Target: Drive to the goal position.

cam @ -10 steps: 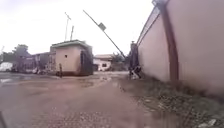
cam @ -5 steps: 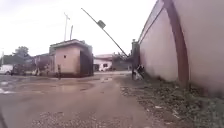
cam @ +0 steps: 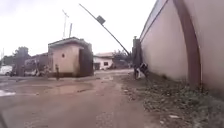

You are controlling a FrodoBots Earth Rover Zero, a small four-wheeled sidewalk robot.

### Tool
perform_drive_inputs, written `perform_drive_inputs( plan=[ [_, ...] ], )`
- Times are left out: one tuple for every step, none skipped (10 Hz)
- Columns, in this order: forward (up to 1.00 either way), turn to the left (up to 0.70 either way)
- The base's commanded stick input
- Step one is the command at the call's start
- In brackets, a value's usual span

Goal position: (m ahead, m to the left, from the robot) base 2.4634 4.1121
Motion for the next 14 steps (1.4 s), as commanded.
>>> perform_drive_inputs(
  plan=[
    [0.85, 0.0],
    [0.85, 0.0],
    [0.48, 0.0],
    [0.0, 0.12],
    [0.0, 0.68],
    [0.0, 0.85],
    [0.0, 0.85],
    [0.0, 0.85],
    [0.0, 0.85],
    [0.0, 0.85],
    [0.0, 0.85],
    [0.0, 0.85],
    [0.0, 0.85],
    [0.0, 0.85]
  ],
)
